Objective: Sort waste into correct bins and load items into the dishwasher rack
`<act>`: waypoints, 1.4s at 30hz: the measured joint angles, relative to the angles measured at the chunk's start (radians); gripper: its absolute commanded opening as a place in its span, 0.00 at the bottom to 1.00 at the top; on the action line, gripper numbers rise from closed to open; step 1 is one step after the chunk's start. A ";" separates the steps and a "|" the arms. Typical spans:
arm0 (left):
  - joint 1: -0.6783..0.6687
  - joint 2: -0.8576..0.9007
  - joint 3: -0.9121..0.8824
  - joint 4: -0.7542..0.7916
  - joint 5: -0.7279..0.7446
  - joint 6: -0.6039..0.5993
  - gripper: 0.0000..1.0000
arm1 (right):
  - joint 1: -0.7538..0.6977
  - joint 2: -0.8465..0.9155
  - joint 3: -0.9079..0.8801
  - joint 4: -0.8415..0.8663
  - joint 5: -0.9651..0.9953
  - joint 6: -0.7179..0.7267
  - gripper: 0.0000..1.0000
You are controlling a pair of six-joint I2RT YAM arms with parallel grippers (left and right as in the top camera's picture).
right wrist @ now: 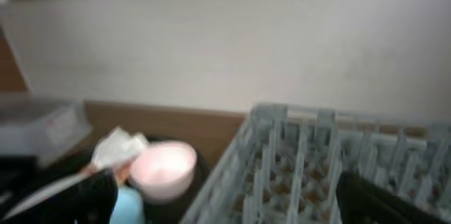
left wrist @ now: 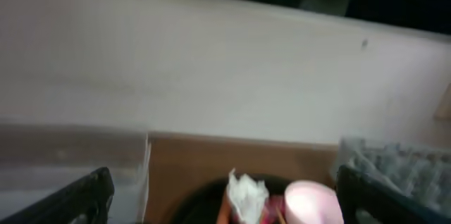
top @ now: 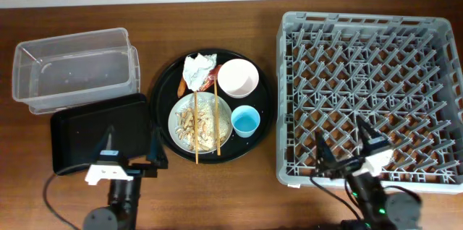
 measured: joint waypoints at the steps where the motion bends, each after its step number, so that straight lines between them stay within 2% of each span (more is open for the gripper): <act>1: 0.000 0.075 0.119 -0.092 0.002 0.000 1.00 | 0.000 0.044 0.123 -0.114 -0.008 0.005 0.98; 4: 0.000 0.346 0.440 -0.362 0.016 0.000 1.00 | 0.000 0.271 0.417 -0.449 -0.019 0.006 0.98; 7: 0.000 0.758 0.889 -0.747 0.071 0.003 1.00 | 0.000 0.621 0.779 -0.801 -0.020 0.007 0.98; 10: 0.000 1.069 1.205 -1.028 0.153 0.003 1.00 | 0.000 0.840 1.006 -0.933 -0.096 0.007 0.98; 12: 0.000 1.210 1.298 -1.071 0.226 0.003 1.00 | 0.000 0.949 1.064 -0.955 -0.175 0.007 0.98; 15: -0.051 1.377 1.318 -1.072 0.377 0.003 1.00 | 0.000 1.045 1.069 -0.978 -0.213 0.010 0.98; 20: -0.315 1.669 1.325 -1.073 0.344 0.002 1.00 | 0.000 1.162 1.073 -1.069 -0.071 0.137 0.98; 21: -0.343 1.707 1.325 -1.057 0.342 0.002 0.93 | 0.000 1.164 1.073 -1.070 -0.049 0.146 0.98; 22: -0.368 1.747 1.325 -1.029 0.334 0.000 0.79 | 0.000 1.163 1.073 -1.073 -0.035 0.158 0.98; 25: -0.412 1.801 1.325 -1.021 0.229 -0.010 0.57 | 0.000 1.163 1.073 -1.091 -0.013 0.164 0.98; 26: -0.420 1.814 1.325 -1.014 0.207 -0.013 0.51 | 0.000 1.163 1.073 -1.092 -0.010 0.164 0.98; 28: -0.435 1.844 1.325 -0.996 0.173 -0.018 0.45 | 0.000 1.163 1.073 -1.093 -0.006 0.164 0.98; 29: -0.446 1.862 1.325 -0.980 0.159 -0.027 0.30 | 0.000 1.163 1.073 -1.098 -0.005 0.164 0.98; 30: -0.473 1.917 1.326 -0.961 0.130 -0.043 0.10 | 0.000 1.163 1.073 -1.102 -0.005 0.165 0.98; 31: -0.484 1.945 1.325 -0.961 0.118 -0.048 0.00 | 0.000 1.163 1.073 -1.109 -0.005 0.165 0.98; 34: -0.487 1.966 1.335 -0.988 0.116 -0.063 0.00 | 0.000 1.163 1.073 -1.115 -0.005 0.167 0.98; 38: -0.477 1.943 1.440 -1.173 0.120 -0.081 0.00 | 0.000 1.163 1.073 -1.117 0.017 0.167 0.99; 39: -0.458 1.907 1.485 -1.210 0.132 -0.084 0.00 | 0.000 1.163 1.073 -1.117 0.022 0.167 0.97; 41: -0.401 1.831 1.510 -1.190 0.248 -0.066 0.00 | 0.000 1.163 1.073 -1.118 -0.007 0.147 0.93; 42: -0.322 1.782 1.518 -1.152 0.439 0.000 0.00 | 0.000 1.163 1.073 -1.110 -0.054 0.118 0.90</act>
